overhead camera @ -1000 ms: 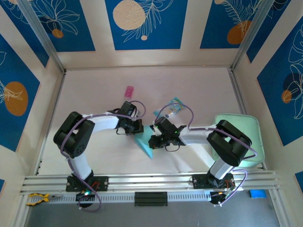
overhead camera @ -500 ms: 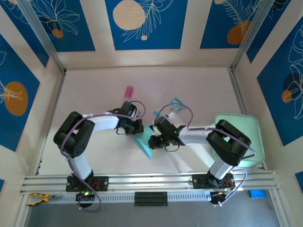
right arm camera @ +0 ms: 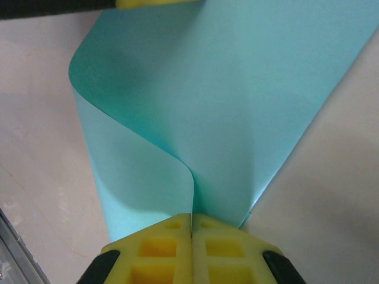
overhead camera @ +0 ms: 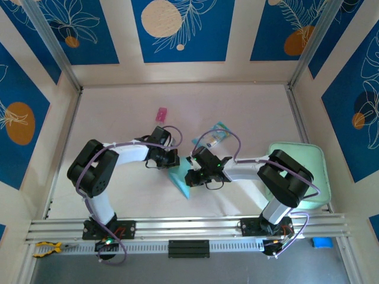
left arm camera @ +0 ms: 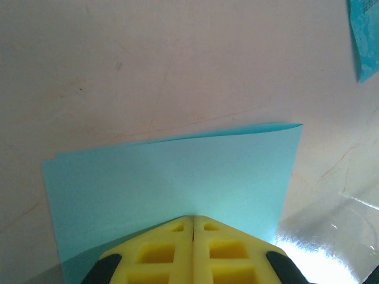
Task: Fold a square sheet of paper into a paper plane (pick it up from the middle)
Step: Perform the third fold on the triangle at the bottom-center of the table.
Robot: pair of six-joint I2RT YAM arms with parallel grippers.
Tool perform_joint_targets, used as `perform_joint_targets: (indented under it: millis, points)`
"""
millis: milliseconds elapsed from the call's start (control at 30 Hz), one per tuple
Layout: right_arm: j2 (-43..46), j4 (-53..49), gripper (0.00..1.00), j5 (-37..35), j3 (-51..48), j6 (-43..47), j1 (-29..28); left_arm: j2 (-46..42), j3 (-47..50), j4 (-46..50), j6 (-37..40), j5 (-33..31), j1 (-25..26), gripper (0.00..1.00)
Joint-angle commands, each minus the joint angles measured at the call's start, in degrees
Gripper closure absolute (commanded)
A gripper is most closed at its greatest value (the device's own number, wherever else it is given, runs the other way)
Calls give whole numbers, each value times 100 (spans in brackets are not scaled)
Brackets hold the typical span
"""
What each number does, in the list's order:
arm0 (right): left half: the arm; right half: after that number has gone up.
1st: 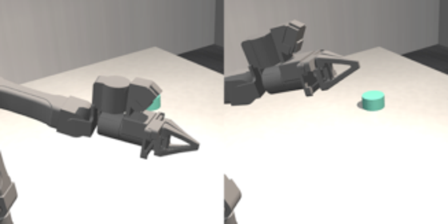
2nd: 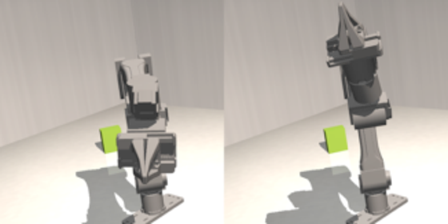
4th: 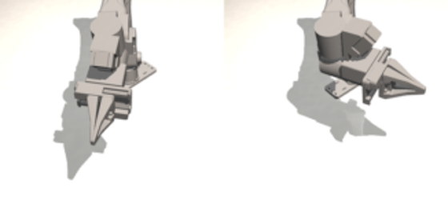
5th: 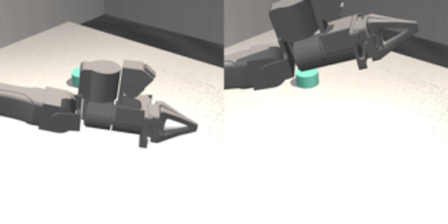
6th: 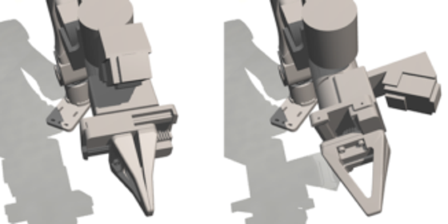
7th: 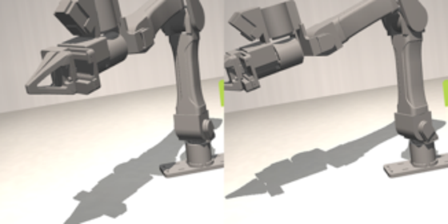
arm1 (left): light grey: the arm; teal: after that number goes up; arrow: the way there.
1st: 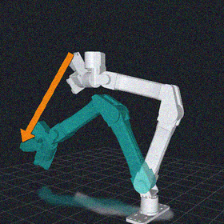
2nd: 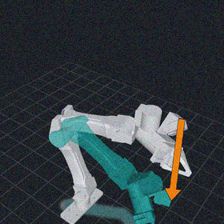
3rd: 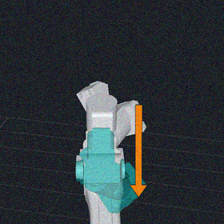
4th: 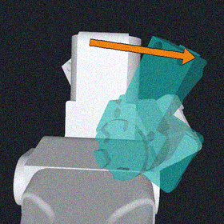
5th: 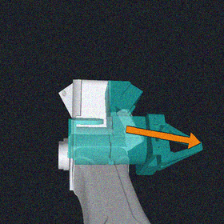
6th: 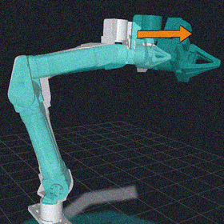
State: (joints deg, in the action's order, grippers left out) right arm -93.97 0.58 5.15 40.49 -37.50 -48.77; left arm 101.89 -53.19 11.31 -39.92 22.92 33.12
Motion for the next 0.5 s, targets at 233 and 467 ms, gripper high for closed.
perform_joint_targets:
  millis: [233, 467]
  points:
    - [-164, -150, 99, -31, 151, 85, -49, 173, -74, 411, 157, -71, 36, 96]
    - [-217, -161, 99, -36, 172, 49, -53, -524, -246, 714, 283, -264, 32, 81]
